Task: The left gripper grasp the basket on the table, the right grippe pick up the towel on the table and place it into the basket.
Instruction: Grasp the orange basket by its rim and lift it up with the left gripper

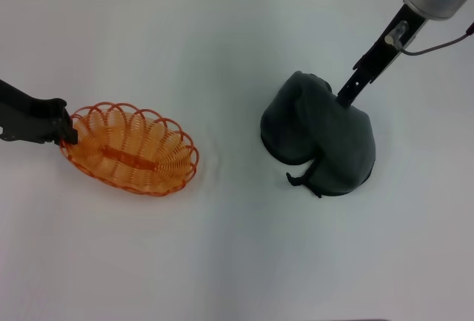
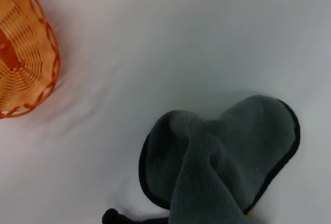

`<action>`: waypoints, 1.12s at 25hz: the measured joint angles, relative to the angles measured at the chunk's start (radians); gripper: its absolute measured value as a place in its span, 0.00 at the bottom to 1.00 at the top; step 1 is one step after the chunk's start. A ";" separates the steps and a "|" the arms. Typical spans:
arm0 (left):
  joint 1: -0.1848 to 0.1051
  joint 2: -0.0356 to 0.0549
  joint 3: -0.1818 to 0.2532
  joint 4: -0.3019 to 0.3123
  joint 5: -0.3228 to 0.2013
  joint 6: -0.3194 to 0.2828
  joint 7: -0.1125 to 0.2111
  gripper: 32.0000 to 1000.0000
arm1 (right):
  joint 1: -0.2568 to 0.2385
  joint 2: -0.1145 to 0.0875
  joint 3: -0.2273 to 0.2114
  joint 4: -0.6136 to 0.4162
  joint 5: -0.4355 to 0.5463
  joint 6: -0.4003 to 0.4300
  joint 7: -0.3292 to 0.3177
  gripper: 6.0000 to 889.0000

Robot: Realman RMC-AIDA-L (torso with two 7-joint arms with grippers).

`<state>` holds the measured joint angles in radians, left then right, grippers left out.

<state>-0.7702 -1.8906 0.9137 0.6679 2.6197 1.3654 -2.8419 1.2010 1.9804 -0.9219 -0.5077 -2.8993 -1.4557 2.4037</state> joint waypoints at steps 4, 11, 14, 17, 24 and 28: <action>0.000 0.0030 -0.014 0.000 -0.024 0.013 -0.001 0.08 | 0.000 0.000 0.000 0.000 0.000 0.000 0.000 0.95; 0.002 0.0184 -0.042 -0.005 -0.114 0.040 0.000 0.08 | 0.000 0.000 -0.001 0.000 0.000 0.000 0.000 0.95; 0.003 0.0219 -0.042 -0.006 -0.131 0.050 -0.006 0.08 | 0.000 0.000 -0.002 0.000 0.000 0.000 0.000 0.95; 0.003 0.0256 -0.043 -0.008 -0.164 0.065 -0.015 0.08 | 0.000 0.000 -0.002 0.000 0.000 0.000 0.000 0.95; 0.000 0.0302 -0.068 -0.022 -0.245 0.154 -0.023 0.08 | 0.000 0.000 -0.002 0.000 0.000 0.000 -0.001 0.95; -0.004 0.0303 -0.068 -0.039 -0.304 0.183 -0.031 0.08 | 0.000 0.000 -0.001 0.000 0.000 0.000 -0.002 0.95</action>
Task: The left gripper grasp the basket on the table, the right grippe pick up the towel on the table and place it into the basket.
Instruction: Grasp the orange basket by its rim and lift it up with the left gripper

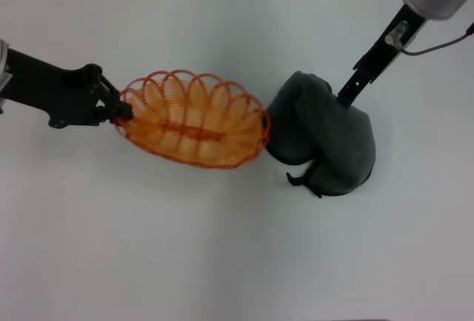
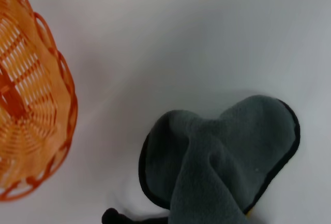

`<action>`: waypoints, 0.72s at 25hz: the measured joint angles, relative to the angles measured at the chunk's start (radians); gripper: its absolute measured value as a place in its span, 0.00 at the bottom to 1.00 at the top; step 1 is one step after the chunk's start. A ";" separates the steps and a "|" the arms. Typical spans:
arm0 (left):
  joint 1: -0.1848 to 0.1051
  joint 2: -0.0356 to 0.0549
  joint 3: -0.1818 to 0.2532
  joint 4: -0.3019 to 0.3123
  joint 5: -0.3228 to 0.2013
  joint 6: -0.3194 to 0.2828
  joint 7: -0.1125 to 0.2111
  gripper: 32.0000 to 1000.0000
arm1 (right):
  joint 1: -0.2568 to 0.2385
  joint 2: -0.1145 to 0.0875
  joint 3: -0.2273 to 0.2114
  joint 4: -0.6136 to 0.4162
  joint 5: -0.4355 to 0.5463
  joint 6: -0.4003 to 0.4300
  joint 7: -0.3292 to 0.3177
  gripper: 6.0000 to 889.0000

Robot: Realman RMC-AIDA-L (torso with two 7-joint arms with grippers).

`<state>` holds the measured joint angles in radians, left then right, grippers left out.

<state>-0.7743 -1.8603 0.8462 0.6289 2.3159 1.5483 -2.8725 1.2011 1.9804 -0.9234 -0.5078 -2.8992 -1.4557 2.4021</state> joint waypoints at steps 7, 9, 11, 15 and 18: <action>-0.004 0.0103 0.000 -0.008 -0.106 0.013 -0.020 0.08 | 0.000 0.000 0.000 0.000 0.000 0.000 0.000 0.95; -0.004 0.0182 -0.002 -0.002 -0.127 0.006 -0.027 0.08 | 0.000 0.000 0.000 0.000 0.000 0.001 -0.001 0.95; -0.002 0.0251 -0.016 0.007 -0.128 -0.001 -0.034 0.08 | 0.000 0.000 0.000 0.000 0.000 0.006 -0.001 0.95; 0.005 0.0372 -0.041 0.022 -0.122 -0.010 -0.040 0.08 | -0.001 0.000 0.000 0.003 0.001 0.023 0.001 0.95; 0.008 0.0434 -0.045 0.026 -0.120 -0.015 -0.044 0.08 | -0.007 0.000 0.002 0.004 0.001 0.026 0.004 0.95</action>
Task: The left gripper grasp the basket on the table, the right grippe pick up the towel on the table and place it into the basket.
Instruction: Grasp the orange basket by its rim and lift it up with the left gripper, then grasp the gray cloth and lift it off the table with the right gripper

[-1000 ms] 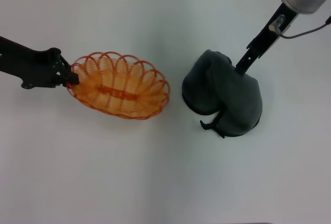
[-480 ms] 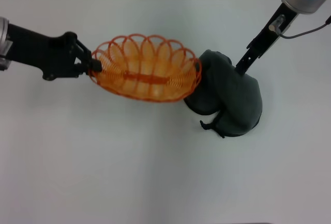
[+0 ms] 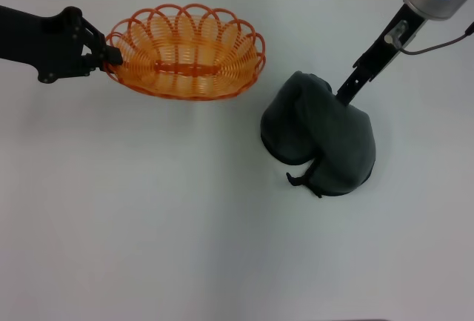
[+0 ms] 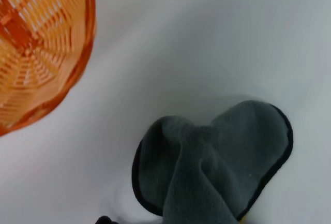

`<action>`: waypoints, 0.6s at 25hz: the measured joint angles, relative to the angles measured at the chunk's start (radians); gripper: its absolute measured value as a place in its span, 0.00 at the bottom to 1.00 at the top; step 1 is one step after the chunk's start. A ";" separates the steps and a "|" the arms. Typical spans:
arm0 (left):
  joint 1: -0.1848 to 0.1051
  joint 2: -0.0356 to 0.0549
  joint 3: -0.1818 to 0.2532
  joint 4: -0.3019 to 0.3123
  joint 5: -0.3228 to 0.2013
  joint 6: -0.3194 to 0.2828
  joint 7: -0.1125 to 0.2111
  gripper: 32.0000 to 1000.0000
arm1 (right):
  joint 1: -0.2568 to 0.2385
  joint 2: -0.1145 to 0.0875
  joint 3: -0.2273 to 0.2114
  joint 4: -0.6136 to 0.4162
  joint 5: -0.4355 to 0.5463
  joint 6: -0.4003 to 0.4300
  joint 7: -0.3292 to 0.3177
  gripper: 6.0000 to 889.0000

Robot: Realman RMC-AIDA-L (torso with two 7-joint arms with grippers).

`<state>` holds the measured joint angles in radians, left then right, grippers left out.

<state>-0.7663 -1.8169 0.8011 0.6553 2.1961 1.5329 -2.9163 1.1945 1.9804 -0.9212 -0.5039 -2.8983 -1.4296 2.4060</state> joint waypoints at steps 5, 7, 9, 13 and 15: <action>0.001 0.0015 0.000 0.002 0.000 -0.002 -0.001 0.08 | -0.001 0.000 0.002 -0.002 0.000 0.011 0.003 0.95; 0.001 0.0017 0.002 0.003 0.000 -0.002 -0.001 0.08 | 0.000 0.000 0.002 0.002 0.000 0.022 0.004 0.95; 0.001 0.0019 0.004 0.003 0.000 -0.002 -0.001 0.08 | 0.001 0.001 0.003 0.004 0.001 0.033 0.005 0.95; 0.000 0.0023 0.007 0.003 0.000 -0.008 -0.001 0.08 | 0.004 0.015 0.006 0.004 0.001 0.051 -0.001 0.95; 0.000 0.0023 0.007 0.003 0.003 -0.009 -0.001 0.08 | 0.005 0.020 0.007 0.004 0.001 0.053 -0.002 0.95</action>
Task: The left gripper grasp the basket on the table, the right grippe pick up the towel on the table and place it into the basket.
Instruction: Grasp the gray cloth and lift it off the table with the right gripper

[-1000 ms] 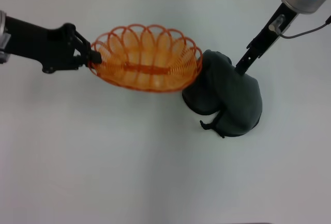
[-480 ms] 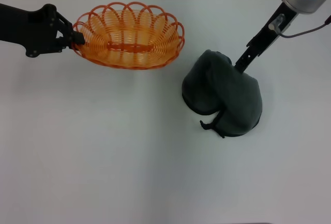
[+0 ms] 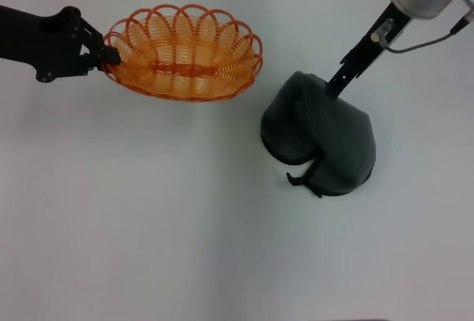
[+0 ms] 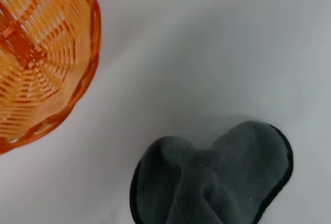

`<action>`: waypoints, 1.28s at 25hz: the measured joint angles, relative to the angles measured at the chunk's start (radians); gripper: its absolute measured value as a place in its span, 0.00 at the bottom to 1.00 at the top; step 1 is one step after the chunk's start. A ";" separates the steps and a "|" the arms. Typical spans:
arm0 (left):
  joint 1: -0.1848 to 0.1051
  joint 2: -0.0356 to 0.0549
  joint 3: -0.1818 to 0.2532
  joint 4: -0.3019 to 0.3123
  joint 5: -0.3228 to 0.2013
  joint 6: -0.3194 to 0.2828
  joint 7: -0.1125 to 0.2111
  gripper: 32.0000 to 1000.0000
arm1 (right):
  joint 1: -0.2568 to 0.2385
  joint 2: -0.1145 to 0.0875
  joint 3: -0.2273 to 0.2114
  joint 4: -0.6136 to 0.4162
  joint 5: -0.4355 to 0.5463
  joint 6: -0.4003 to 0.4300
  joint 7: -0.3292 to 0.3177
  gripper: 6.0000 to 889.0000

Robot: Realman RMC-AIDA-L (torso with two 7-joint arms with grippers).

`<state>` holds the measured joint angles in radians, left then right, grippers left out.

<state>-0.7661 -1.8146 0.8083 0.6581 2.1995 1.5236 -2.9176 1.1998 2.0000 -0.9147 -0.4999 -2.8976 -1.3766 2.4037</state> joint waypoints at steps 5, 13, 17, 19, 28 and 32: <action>-0.001 0.0000 0.000 0.000 0.005 -0.001 0.000 0.08 | 0.002 0.014 0.000 0.000 0.000 0.013 -0.004 0.95; -0.002 -0.0009 0.000 0.000 0.005 -0.005 0.000 0.08 | 0.003 0.042 -0.003 0.001 0.000 0.043 -0.016 0.95; -0.002 -0.0012 0.000 0.000 0.006 -0.007 0.002 0.08 | 0.003 0.057 -0.006 0.003 0.000 0.071 -0.026 0.95; -0.002 -0.0017 0.000 0.000 0.006 -0.007 0.003 0.08 | 0.003 0.061 -0.007 0.021 0.001 0.094 -0.034 0.95; -0.002 -0.0031 0.000 -0.001 0.006 -0.014 0.004 0.08 | 0.006 0.064 -0.008 0.103 0.007 0.197 -0.058 0.95; -0.003 -0.0040 0.000 -0.002 0.006 -0.014 0.006 0.08 | 0.007 0.068 -0.008 0.128 0.007 0.244 -0.069 0.95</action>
<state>-0.7689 -1.8186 0.8084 0.6565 2.2059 1.5093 -2.9116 1.2069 2.0676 -0.9230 -0.3715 -2.8904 -1.1329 2.3350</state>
